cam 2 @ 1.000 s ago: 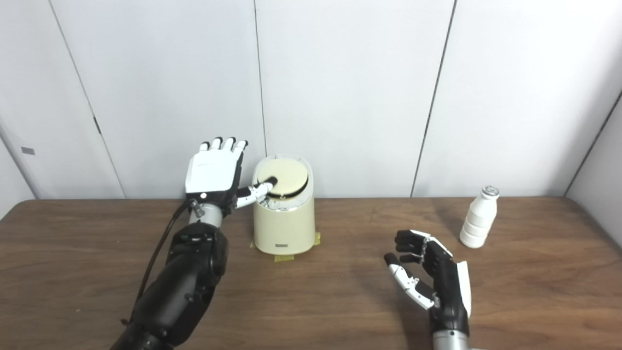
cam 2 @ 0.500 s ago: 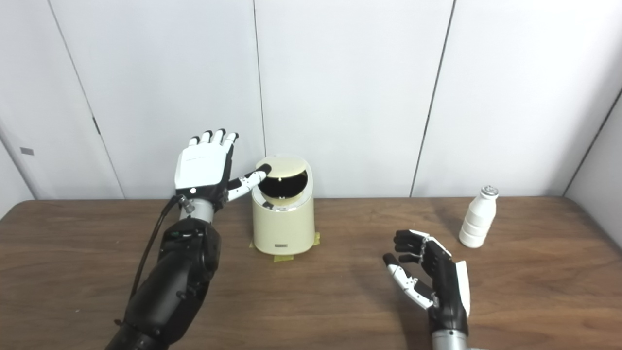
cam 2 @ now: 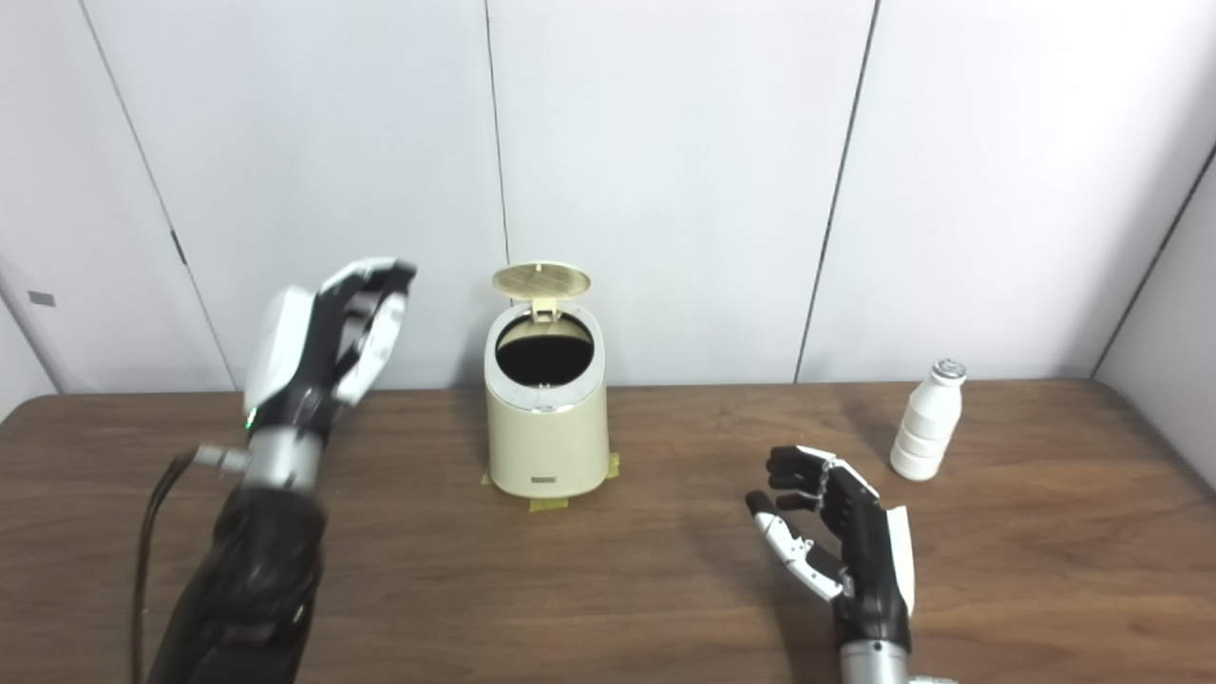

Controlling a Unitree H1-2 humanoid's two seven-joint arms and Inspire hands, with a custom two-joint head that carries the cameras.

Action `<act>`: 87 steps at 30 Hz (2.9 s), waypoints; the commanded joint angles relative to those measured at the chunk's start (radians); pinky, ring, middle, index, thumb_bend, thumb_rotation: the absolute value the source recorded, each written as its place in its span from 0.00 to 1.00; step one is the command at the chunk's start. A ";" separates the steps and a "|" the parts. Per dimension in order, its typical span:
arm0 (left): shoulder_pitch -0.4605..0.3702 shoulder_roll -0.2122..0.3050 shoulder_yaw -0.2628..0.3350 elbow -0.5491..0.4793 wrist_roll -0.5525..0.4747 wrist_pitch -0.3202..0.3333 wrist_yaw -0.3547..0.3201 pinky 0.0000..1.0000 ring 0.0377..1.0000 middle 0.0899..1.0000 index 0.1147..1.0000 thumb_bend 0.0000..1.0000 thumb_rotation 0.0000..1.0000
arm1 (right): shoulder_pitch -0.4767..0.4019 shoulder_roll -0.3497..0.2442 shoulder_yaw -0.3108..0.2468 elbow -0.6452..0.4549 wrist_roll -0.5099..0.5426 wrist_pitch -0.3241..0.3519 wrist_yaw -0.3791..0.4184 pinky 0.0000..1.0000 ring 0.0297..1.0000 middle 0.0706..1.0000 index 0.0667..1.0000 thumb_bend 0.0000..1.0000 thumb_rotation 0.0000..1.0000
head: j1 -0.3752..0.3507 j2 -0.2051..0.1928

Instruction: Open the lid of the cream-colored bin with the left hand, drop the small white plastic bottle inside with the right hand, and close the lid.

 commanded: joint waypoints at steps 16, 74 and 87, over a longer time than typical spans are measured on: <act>0.295 0.017 0.048 -0.085 -0.062 -0.224 0.111 0.58 0.70 0.69 0.67 0.22 0.58 | -0.069 0.014 -0.131 0.043 -0.093 -0.143 -0.239 0.32 0.32 0.38 0.45 0.50 0.08 | -0.008 -0.011; 0.395 0.043 0.068 0.032 -0.060 -0.341 0.192 0.61 0.69 0.67 0.65 0.19 0.55 | -0.320 -0.241 -0.187 0.173 -0.041 0.458 -0.095 0.77 0.87 0.90 0.91 0.86 0.28 | -0.044 -0.019; 0.402 0.046 0.073 0.024 -0.083 -0.347 0.183 0.61 0.69 0.67 0.64 0.19 0.55 | -0.351 -0.249 -0.183 0.284 -0.039 0.430 -0.117 0.62 0.76 0.82 0.91 0.85 0.25 | -0.044 -0.015</act>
